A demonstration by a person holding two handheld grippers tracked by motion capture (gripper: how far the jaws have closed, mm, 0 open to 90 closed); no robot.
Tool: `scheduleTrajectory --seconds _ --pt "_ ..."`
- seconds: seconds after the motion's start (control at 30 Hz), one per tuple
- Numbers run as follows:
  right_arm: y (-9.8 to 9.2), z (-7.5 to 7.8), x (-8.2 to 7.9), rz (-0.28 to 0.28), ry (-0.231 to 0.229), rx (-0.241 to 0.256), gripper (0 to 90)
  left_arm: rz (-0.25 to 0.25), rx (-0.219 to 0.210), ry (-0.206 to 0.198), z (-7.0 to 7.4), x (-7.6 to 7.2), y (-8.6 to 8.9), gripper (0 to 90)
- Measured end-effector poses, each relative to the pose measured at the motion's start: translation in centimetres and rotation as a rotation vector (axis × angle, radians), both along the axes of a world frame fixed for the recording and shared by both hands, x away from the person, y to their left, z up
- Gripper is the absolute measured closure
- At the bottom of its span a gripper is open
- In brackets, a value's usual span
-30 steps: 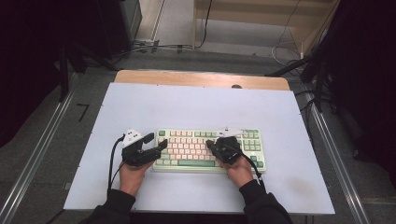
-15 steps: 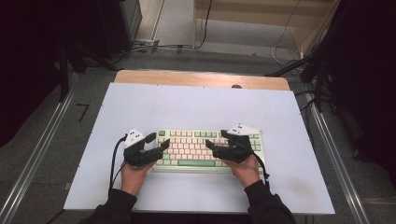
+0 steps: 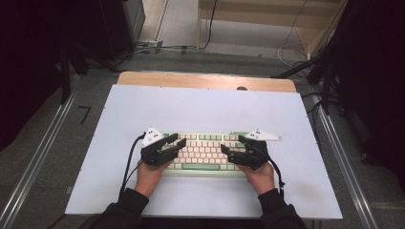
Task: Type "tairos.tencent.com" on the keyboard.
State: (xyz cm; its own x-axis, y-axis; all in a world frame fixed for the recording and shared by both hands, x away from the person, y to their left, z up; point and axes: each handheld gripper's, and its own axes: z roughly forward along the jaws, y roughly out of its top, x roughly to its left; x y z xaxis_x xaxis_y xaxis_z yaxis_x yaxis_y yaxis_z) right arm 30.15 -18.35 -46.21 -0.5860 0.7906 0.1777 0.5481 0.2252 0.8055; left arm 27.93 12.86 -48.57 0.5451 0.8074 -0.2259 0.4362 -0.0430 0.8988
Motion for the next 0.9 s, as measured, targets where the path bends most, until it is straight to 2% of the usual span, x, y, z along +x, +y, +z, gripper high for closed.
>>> scheduleTrajectory --seconds 0.1,0.13,0.17,0.5,0.77,0.9 --pt "-0.4 0.0 -0.2 -0.01 -0.002 0.001 17.7 -0.037 -0.001 -0.007 0.3 0.1 -0.5 81.1" --pt "-0.5 0.0 -0.3 -0.014 0.001 0.001 17.7 -0.052 0.019 -0.008 0.4 0.2 -0.9 87.3" --pt "-0.5 0.0 -0.4 -0.016 -0.001 0.0 17.7 -0.052 0.019 -0.008 0.4 0.2 -0.9 90.0" --pt "-1.0 -0.1 -0.6 -0.031 0.006 0.002 17.8 -0.082 0.139 0.047 0.0 1.1 -2.7 90.0" --pt "-0.8 -0.1 -0.6 -0.024 0.004 -0.01 17.9 -0.094 0.175 0.088 -0.3 1.4 -3.1 90.0" --pt "-0.8 -0.2 -0.6 -0.023 0.003 -0.006 18.0 -0.103 0.194 0.131 -0.4 1.6 -3.3 90.0"
